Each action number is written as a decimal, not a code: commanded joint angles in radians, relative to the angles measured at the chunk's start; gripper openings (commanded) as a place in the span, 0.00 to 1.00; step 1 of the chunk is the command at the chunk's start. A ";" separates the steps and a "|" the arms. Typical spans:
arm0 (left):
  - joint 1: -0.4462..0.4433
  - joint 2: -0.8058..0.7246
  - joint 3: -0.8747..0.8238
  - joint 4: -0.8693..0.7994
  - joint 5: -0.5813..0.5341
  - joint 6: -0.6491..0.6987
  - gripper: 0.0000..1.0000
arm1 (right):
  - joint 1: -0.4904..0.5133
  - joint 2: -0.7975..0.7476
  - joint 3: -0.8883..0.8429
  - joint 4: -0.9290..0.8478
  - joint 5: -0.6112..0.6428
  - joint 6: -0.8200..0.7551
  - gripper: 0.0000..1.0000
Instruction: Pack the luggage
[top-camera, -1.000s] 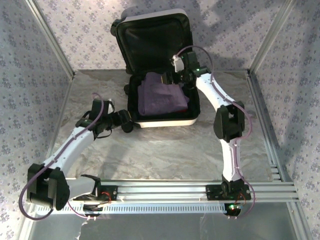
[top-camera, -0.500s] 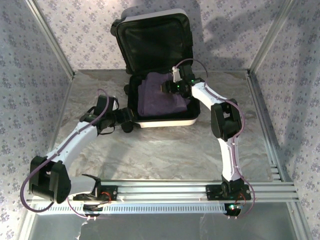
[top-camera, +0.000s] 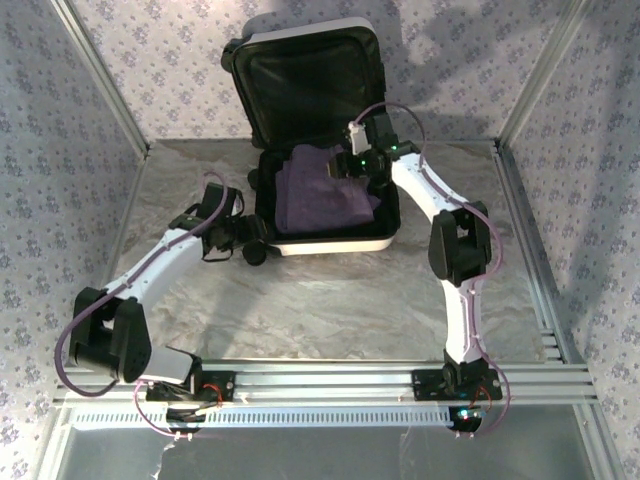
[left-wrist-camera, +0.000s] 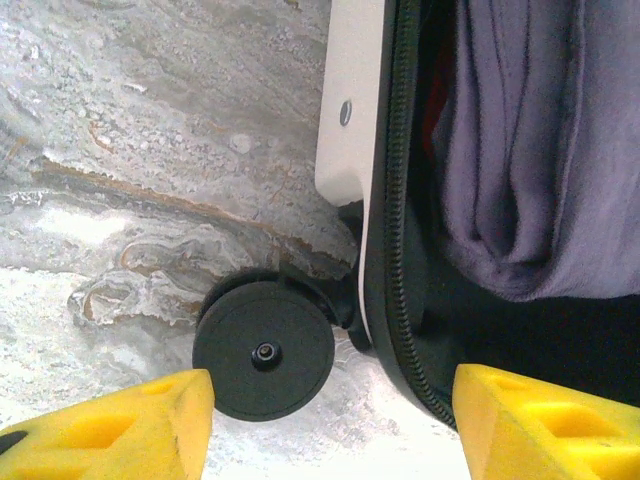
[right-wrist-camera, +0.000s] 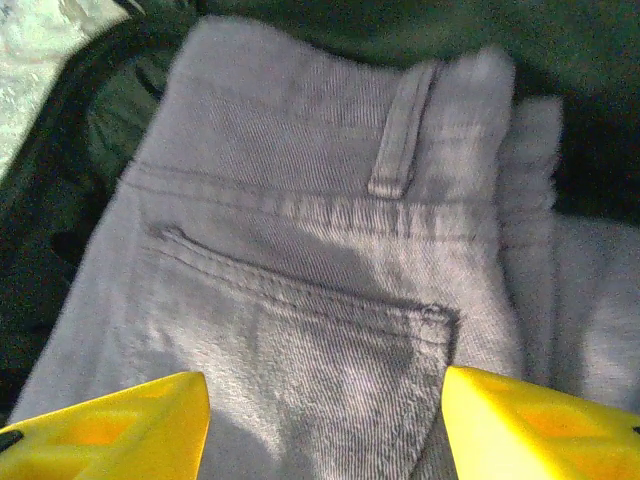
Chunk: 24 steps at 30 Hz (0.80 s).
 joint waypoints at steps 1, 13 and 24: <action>-0.005 0.026 0.061 -0.044 -0.024 0.021 0.63 | -0.010 -0.075 0.099 -0.083 0.053 -0.065 0.65; -0.008 0.079 0.086 -0.036 -0.009 -0.004 0.60 | -0.095 -0.025 0.391 -0.095 0.189 -0.054 0.65; -0.053 0.040 0.037 -0.055 -0.029 -0.047 0.59 | -0.172 0.180 0.719 0.074 0.109 0.083 0.67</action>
